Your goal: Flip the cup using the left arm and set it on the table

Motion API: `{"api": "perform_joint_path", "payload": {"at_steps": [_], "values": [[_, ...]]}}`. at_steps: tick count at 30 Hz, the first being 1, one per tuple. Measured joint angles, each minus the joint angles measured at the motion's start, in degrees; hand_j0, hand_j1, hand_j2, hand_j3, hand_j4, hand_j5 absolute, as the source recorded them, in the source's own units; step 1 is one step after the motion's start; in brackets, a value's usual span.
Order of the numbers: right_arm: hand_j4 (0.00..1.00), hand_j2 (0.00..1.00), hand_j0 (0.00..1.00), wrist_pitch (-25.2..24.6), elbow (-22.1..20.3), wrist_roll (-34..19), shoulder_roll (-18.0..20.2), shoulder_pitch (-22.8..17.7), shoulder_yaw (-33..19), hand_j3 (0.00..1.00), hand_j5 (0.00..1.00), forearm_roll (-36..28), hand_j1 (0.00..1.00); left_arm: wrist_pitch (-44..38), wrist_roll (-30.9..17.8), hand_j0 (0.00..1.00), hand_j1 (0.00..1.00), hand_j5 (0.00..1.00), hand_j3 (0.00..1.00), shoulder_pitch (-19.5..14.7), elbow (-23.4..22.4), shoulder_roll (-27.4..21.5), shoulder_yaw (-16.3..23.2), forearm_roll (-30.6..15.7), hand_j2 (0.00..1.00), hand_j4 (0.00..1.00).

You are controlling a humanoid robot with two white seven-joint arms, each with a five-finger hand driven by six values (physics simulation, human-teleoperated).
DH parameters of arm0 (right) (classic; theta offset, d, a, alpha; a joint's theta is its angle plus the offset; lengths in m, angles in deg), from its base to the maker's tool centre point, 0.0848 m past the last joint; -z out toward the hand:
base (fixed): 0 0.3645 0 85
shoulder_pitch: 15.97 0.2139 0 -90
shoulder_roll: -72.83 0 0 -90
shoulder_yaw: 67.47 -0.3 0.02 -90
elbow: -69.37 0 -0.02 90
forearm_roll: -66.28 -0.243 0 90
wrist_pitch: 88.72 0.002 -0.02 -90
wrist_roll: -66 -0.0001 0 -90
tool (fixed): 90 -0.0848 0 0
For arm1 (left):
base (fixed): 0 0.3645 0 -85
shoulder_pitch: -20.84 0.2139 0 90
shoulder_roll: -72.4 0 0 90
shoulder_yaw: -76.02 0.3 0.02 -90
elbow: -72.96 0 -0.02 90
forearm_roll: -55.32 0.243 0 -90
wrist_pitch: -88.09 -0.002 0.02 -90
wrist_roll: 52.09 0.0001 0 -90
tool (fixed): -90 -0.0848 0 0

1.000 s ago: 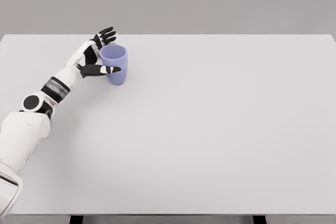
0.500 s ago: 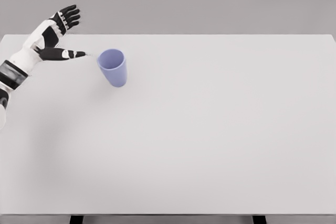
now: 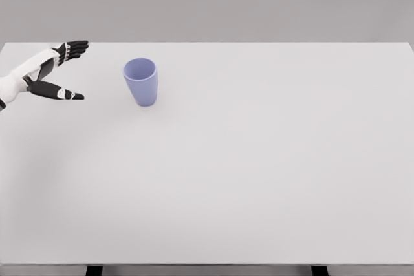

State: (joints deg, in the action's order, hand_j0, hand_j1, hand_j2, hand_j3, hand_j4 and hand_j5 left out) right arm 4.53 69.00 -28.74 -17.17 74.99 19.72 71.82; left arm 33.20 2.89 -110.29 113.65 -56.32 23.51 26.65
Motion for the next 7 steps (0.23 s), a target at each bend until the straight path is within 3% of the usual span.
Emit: {"api": "perform_joint_path", "payload": {"at_steps": [7], "values": [[1.0,1.0,1.0,0.0,-0.01,0.0,0.0,-0.09,0.0,1.0,1.0,0.0,1.0,0.0,0.0,1.0,1.0,1.0,1.0,0.44,0.12,-0.4,0.01,2.51,1.0,1.0]]}}
